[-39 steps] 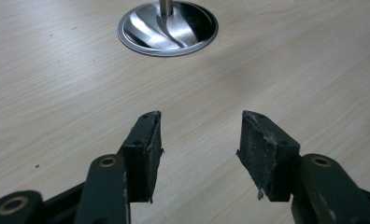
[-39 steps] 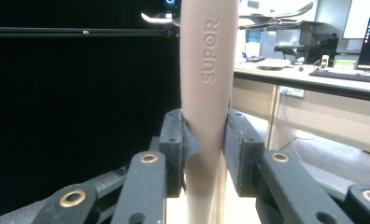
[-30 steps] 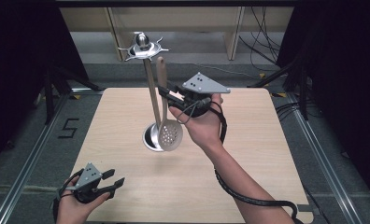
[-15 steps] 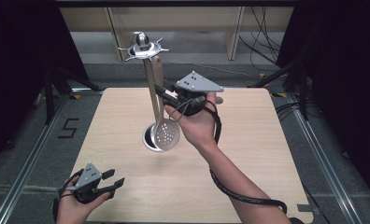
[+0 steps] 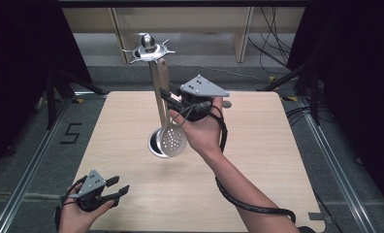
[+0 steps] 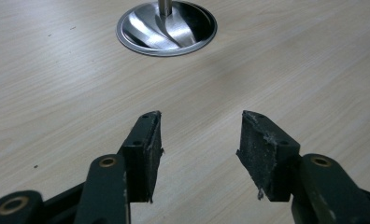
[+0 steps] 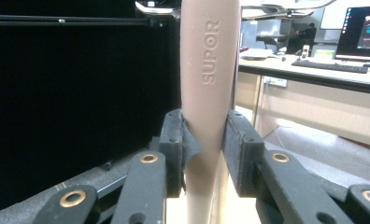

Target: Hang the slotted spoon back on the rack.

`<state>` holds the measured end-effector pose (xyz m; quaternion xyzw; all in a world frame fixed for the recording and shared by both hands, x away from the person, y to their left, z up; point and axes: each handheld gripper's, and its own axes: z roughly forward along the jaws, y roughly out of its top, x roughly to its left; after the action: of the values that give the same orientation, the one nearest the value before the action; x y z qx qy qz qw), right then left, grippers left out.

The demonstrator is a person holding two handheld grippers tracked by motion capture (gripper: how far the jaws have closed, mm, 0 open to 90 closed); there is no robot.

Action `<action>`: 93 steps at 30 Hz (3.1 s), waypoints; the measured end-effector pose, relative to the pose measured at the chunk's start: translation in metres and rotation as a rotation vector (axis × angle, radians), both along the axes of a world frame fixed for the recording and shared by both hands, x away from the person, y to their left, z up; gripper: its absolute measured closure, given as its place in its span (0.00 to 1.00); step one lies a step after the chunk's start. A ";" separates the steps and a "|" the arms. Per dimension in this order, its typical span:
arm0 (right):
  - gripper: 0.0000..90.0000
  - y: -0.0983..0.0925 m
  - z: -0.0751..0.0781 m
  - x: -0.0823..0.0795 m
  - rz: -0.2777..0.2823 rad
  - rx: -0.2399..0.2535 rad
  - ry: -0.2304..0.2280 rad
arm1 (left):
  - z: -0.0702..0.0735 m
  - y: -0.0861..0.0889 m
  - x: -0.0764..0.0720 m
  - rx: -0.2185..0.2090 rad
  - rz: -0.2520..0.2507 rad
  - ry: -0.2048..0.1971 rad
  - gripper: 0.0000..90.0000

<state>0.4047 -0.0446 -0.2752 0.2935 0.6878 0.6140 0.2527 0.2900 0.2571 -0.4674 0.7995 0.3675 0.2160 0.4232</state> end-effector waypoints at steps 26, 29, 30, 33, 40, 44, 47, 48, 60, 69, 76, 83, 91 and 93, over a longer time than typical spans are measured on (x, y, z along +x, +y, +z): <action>0.79 0.009 -0.001 0.002 -0.034 -0.002 0.009 | 0.000 0.000 -0.001 -0.001 0.003 0.007 0.53; 0.79 0.010 -0.002 0.001 -0.048 0.006 0.038 | 0.000 -0.001 -0.001 -0.015 0.012 0.013 0.53; 0.79 0.010 -0.002 0.003 -0.041 -0.006 0.020 | 0.000 -0.001 -0.001 -0.015 0.012 0.013 0.53; 0.79 0.011 -0.001 0.003 -0.044 -0.012 0.023 | -0.001 -0.002 -0.003 -0.032 0.023 0.028 0.53; 0.79 0.013 -0.001 0.004 -0.044 -0.017 0.033 | 0.000 0.000 -0.001 -0.006 0.003 0.007 0.53; 0.79 0.015 -0.002 0.005 -0.045 -0.010 0.048 | -0.001 -0.002 -0.002 -0.020 0.018 0.019 0.53; 0.79 0.015 -0.002 0.006 -0.045 -0.021 0.036 | -0.001 -0.002 -0.002 -0.030 0.021 0.026 0.53; 0.79 0.016 -0.001 0.007 -0.047 -0.021 0.043 | -0.001 -0.002 -0.003 -0.035 0.023 0.029 0.53; 0.79 0.018 0.001 0.008 -0.053 -0.045 0.052 | -0.001 -0.001 -0.002 -0.019 0.008 0.022 0.53; 0.79 0.019 0.002 0.009 -0.061 -0.052 0.054 | -0.001 -0.002 -0.003 -0.027 0.017 0.027 0.53; 0.79 0.020 0.003 0.010 -0.066 -0.066 0.041 | 0.000 0.000 -0.001 0.004 -0.003 0.011 0.53; 0.79 0.021 0.004 0.008 -0.074 -0.065 0.068 | 0.000 0.000 0.000 0.009 -0.008 0.006 0.53; 0.79 0.023 0.007 0.010 -0.091 -0.101 0.050 | 0.000 0.000 0.000 0.015 -0.015 0.003 0.53; 0.79 0.023 0.007 0.010 -0.097 -0.095 0.064 | 0.000 0.000 0.000 0.018 -0.016 0.000 0.53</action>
<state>0.4145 -0.0212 -0.2684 0.3337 0.7087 0.5580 0.2739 0.2902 0.2575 -0.4674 0.8062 0.3591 0.2156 0.4178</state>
